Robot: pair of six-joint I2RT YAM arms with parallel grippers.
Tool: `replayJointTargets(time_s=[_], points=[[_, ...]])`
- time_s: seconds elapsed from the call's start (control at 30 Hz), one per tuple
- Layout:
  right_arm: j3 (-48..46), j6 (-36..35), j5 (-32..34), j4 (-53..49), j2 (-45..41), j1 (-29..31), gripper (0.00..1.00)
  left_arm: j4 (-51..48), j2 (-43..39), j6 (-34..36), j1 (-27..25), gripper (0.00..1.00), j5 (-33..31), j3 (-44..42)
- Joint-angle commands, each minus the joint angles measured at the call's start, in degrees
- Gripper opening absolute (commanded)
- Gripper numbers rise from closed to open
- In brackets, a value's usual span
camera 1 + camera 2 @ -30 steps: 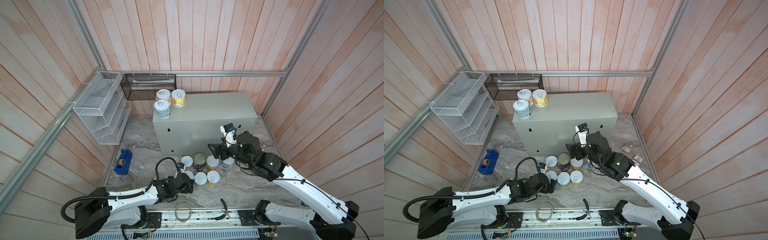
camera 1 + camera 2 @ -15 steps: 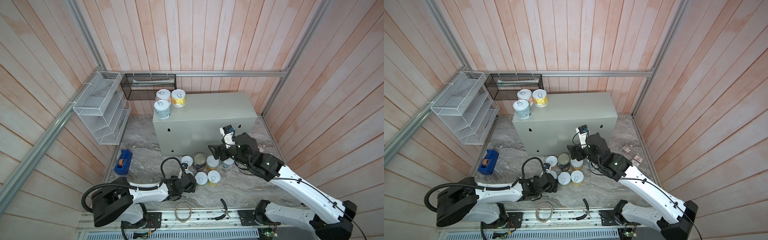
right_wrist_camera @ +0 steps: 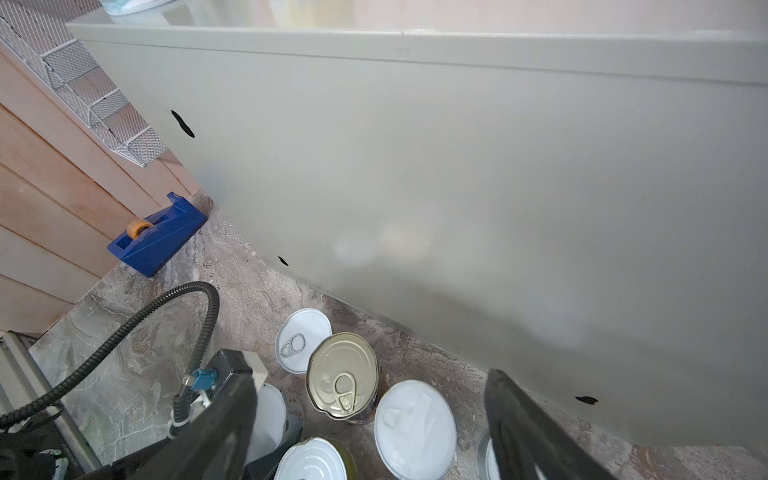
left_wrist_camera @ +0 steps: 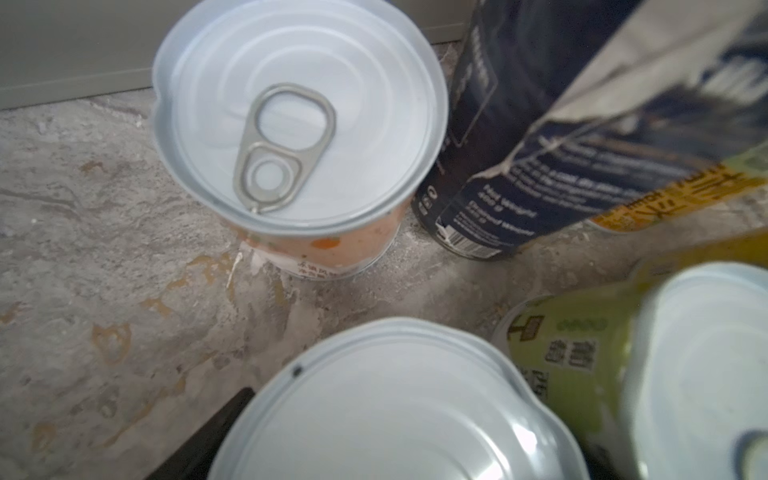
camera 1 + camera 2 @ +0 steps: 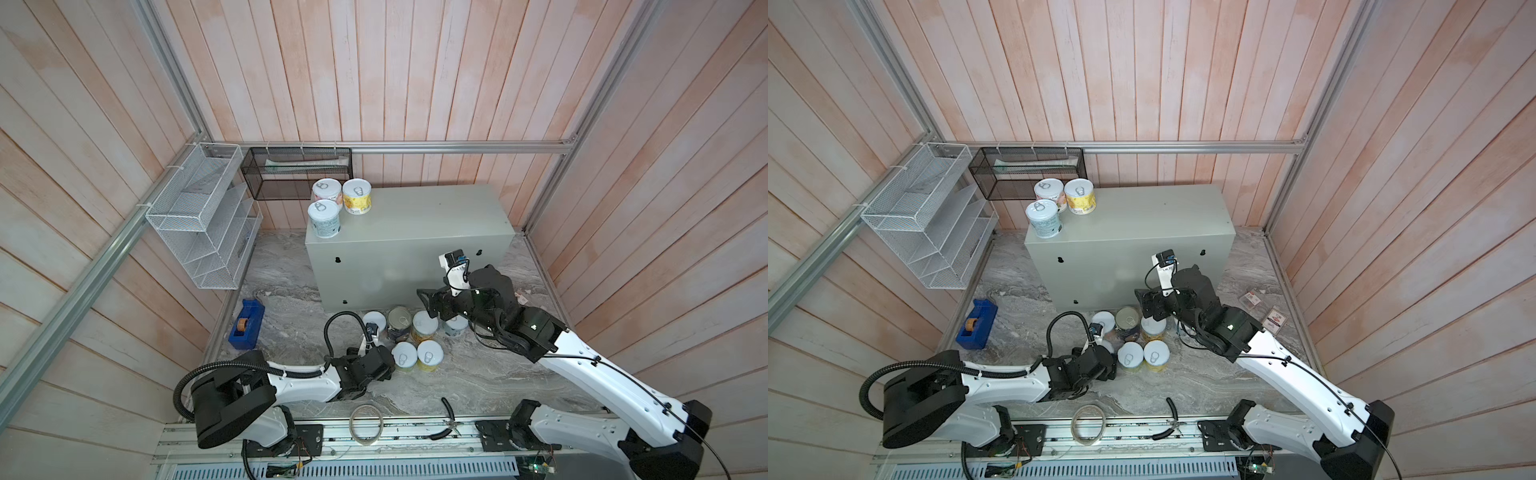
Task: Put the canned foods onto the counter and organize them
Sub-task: 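Withdraw the right gripper toward the floor cans while the left gripper descends onto a can, then close the left gripper on a white-lidded can and lift it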
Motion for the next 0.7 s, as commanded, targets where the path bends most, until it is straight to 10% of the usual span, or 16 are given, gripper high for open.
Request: replayJointTargets(time_s=[0.0, 0.27, 0.4, 0.67], points=[[-0.58, -0.38, -0.25, 0.93, 0.89, -0.36, 0.85, 2.26, 1.45, 0.15, 0.06, 0.85, -1.15, 0.01], [-1.21, -0.04, -0.76, 1.92, 1.15, -0.36, 0.84, -0.44, 0.81, -0.12, 0.01, 0.55, -0.77, 0.79], [-1.38, 0.06, -1.00, 2.68, 0.85, -0.39, 0.84, -7.55, -2.06, -1.20, -0.03, 0.00, -0.97, 2.53], [-1.03, -0.04, -0.89, 4.13, -0.70, -0.96, 0.84, -27.71, -15.74, -0.34, -0.38, 0.00, 1.82, 10.01]])
